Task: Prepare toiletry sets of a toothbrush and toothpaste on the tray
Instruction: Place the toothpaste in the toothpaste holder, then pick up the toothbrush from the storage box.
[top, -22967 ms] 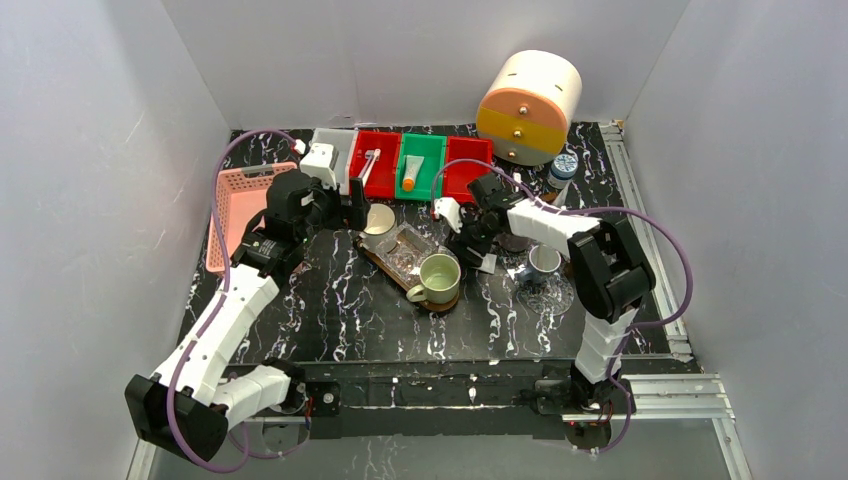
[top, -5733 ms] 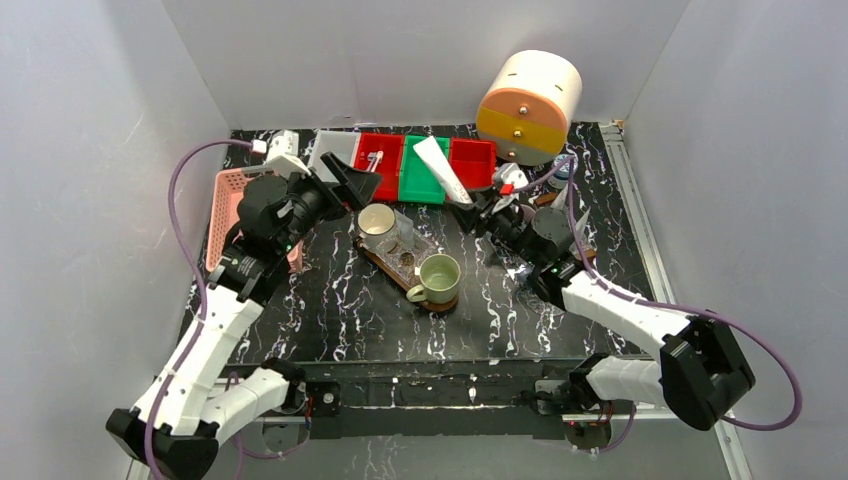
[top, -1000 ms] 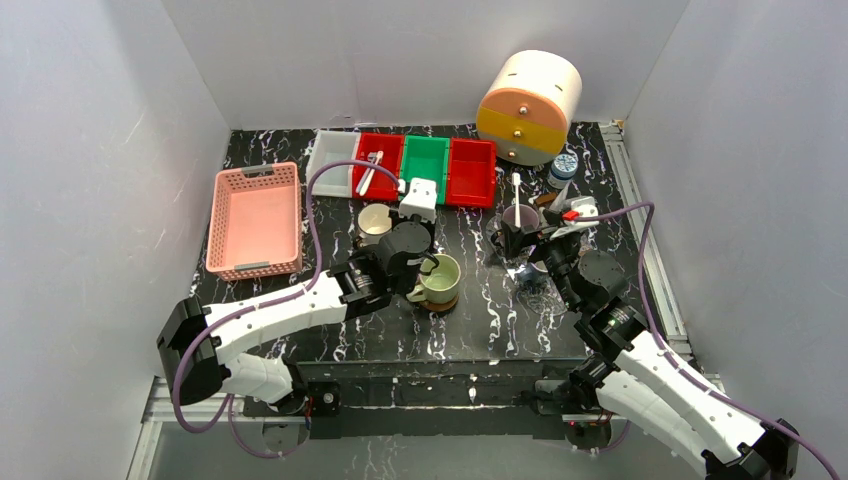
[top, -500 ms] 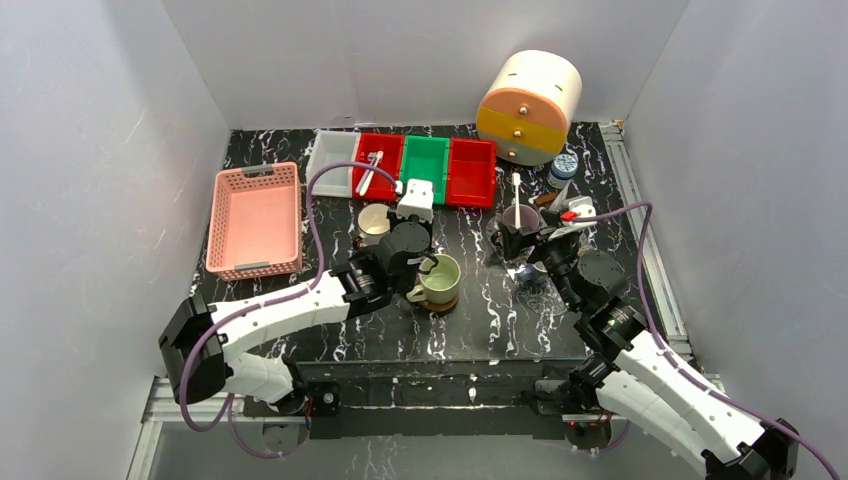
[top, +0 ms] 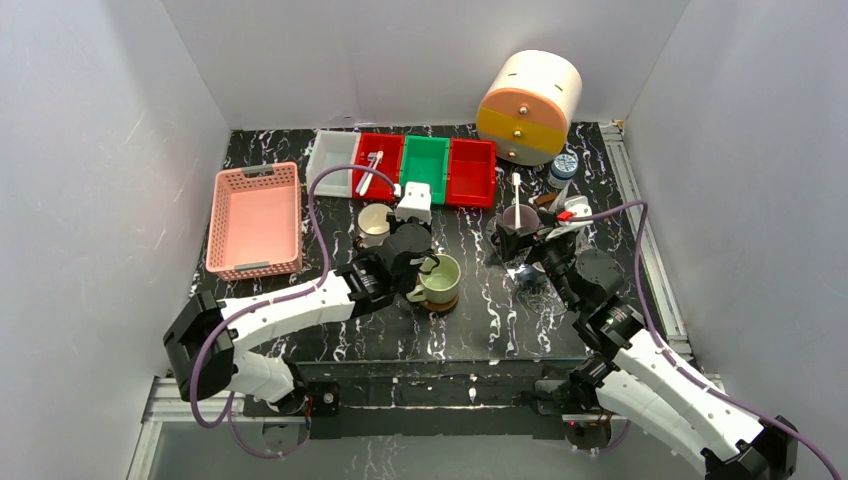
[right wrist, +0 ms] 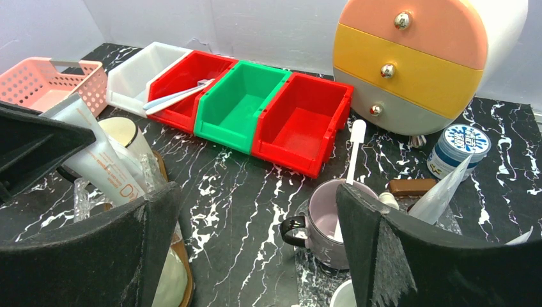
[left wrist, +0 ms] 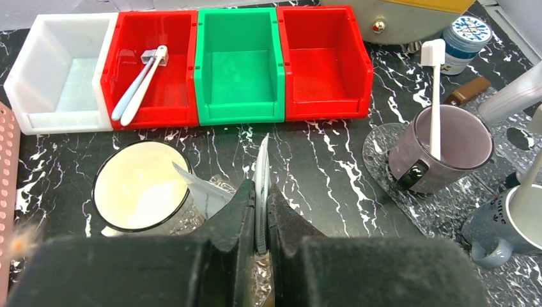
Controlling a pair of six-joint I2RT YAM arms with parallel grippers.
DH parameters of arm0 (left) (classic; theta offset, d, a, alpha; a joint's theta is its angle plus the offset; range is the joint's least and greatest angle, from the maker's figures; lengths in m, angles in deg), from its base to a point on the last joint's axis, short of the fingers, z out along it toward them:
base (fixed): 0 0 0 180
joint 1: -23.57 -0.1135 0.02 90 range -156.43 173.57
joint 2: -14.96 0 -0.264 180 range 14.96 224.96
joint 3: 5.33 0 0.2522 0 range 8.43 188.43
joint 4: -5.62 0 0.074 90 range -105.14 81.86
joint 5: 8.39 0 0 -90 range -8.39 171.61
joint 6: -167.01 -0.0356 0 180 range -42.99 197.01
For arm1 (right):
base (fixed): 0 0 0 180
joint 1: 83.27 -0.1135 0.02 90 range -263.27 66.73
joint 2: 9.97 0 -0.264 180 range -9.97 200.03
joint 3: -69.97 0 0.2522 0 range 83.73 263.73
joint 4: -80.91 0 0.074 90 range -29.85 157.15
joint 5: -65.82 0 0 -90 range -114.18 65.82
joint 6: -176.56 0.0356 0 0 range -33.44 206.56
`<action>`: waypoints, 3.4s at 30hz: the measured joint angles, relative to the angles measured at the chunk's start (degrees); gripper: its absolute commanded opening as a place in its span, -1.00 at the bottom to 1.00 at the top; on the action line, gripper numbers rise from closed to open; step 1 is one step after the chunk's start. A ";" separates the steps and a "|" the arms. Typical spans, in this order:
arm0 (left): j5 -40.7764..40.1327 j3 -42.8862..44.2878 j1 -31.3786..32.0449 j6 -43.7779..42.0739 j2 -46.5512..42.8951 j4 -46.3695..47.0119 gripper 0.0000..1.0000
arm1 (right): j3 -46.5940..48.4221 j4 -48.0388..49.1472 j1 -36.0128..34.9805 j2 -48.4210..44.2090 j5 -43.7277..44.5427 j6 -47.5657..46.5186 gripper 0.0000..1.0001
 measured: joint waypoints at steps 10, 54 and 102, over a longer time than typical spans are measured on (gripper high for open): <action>-0.24 -0.94 -0.39 1.81 1.31 1.60 -1.00 | 0.00 0.00 0.00 0.66 -0.92 0.00 0.97; -2.05 -4.48 -1.16 6.95 5.11 3.50 -0.39 | 0.00 0.00 0.00 1.11 -4.98 -0.15 0.97; 19.23 34.67 -28.76 0.83 22.77 -28.72 -0.07 | 3.96 -4.39 0.00 3.85 -5.14 -0.17 0.97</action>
